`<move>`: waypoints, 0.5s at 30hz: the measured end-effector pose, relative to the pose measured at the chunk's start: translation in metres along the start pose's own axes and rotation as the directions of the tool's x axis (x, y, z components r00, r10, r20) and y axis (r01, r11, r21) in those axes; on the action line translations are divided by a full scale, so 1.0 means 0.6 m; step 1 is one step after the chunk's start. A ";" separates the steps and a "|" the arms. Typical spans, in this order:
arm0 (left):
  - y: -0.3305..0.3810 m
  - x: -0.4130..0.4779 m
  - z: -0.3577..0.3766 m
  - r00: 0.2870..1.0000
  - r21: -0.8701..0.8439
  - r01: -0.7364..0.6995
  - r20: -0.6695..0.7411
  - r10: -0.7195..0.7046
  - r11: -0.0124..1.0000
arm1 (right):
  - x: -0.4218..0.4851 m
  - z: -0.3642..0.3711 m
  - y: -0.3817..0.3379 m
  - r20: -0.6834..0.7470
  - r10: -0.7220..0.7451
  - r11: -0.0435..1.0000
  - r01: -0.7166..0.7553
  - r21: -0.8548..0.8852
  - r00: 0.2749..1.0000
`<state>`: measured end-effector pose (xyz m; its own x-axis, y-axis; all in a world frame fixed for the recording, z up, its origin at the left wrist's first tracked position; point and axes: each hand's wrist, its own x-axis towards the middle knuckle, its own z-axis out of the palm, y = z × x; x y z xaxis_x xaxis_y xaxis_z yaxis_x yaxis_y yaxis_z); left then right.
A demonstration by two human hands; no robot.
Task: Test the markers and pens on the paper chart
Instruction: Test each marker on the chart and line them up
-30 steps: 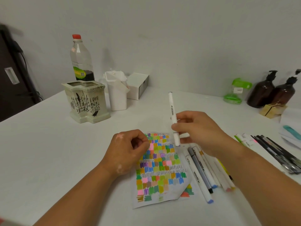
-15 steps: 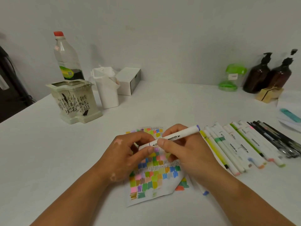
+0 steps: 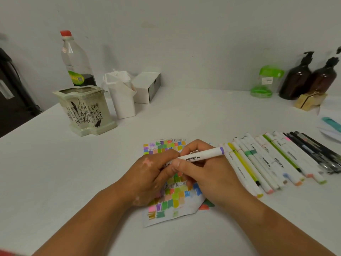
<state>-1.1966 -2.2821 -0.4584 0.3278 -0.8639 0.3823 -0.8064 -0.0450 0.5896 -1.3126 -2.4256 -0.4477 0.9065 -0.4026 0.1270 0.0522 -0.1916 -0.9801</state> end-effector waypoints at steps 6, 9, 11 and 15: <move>-0.002 0.000 0.001 1.000 0.074 0.001 -0.018 0.000 0.997 | -0.004 -0.001 -0.004 0.004 0.006 1.000 -0.006 0.007 1.000; -0.019 -0.003 0.002 0.993 0.068 0.110 0.023 -0.112 0.992 | -0.004 -0.008 -0.009 -0.103 0.014 0.999 -0.011 0.031 0.995; -0.034 -0.007 0.001 0.983 0.140 0.176 0.032 -0.182 0.974 | -0.007 -0.019 -0.015 -0.173 0.036 0.993 -0.016 0.115 0.984; -0.046 -0.006 -0.002 0.982 0.297 0.151 0.066 -0.178 0.943 | -0.030 -0.016 -0.025 -0.077 0.113 0.953 -0.086 0.290 0.991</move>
<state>-1.1748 -2.2772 -0.4750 0.4327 -0.8734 0.2232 -0.8571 -0.3219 0.4022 -1.3340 -2.4243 -0.4340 0.8714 -0.4898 0.0272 0.0938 0.1119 -0.9893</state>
